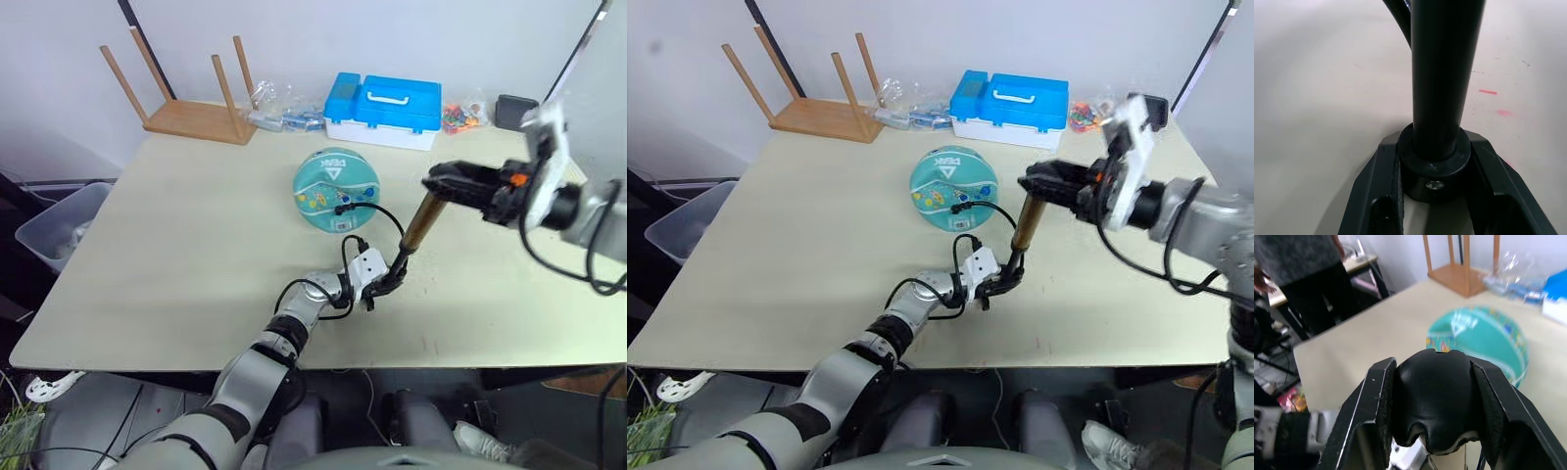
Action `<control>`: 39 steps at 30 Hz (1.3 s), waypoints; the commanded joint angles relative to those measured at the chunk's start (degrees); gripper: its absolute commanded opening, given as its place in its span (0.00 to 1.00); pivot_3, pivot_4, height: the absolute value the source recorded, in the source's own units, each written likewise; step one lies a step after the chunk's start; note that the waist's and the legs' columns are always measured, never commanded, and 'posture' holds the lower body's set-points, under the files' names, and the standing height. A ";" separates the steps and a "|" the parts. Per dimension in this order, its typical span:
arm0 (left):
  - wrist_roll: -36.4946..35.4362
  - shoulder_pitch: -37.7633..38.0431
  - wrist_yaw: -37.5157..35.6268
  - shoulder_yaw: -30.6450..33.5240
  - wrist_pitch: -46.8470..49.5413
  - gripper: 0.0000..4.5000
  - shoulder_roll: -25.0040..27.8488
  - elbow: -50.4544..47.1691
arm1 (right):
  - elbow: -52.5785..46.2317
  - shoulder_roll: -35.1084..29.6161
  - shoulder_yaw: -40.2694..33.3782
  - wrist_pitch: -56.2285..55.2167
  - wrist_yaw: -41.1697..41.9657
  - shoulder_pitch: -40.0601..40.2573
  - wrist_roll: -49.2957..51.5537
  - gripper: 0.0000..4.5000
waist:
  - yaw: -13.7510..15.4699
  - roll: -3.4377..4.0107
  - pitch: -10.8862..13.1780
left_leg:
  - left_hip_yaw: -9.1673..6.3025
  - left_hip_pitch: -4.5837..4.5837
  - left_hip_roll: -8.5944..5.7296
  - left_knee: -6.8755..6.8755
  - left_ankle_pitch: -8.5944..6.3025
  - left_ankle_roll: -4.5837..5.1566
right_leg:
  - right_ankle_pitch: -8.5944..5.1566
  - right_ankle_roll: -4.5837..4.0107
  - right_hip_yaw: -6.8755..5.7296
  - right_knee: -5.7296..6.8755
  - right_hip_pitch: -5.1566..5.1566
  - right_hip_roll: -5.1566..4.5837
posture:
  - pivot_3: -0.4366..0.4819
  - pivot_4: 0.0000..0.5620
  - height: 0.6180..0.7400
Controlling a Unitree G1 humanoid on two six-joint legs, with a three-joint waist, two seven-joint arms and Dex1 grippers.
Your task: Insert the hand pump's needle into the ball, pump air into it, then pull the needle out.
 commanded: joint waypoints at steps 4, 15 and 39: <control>2.66 3.56 -1.02 -1.39 3.00 0.24 1.17 4.17 | 11.13 4.96 15.34 -6.59 3.72 8.42 -19.25 0.36 | -0.02 0.00 -0.54 | -0.02 0.07 0.01 -0.15 0.00 0.00 | -0.04 -0.08 0.00 -0.01 0.01 0.05 | 0.48 0.27 1.00; 2.74 2.99 -1.14 -1.40 3.57 0.24 1.01 4.44 | 6.82 5.96 10.16 -8.62 6.08 8.01 -21.79 0.36 | 0.16 -0.14 -1.07 | -0.05 0.68 0.02 -0.57 0.00 -0.01 | -0.14 -0.21 0.10 -0.04 0.31 0.04 | 0.48 0.27 1.00; 3.06 2.86 -2.13 -1.84 3.01 0.24 0.40 5.31 | 0.41 -7.92 -11.28 15.37 -9.60 -15.32 17.70 0.36 | 1.37 0.44 0.55 | -0.09 -1.02 -0.30 0.01 0.01 -0.01 | 0.11 -0.20 -0.04 -0.01 -0.85 -0.33 | 0.48 0.27 1.00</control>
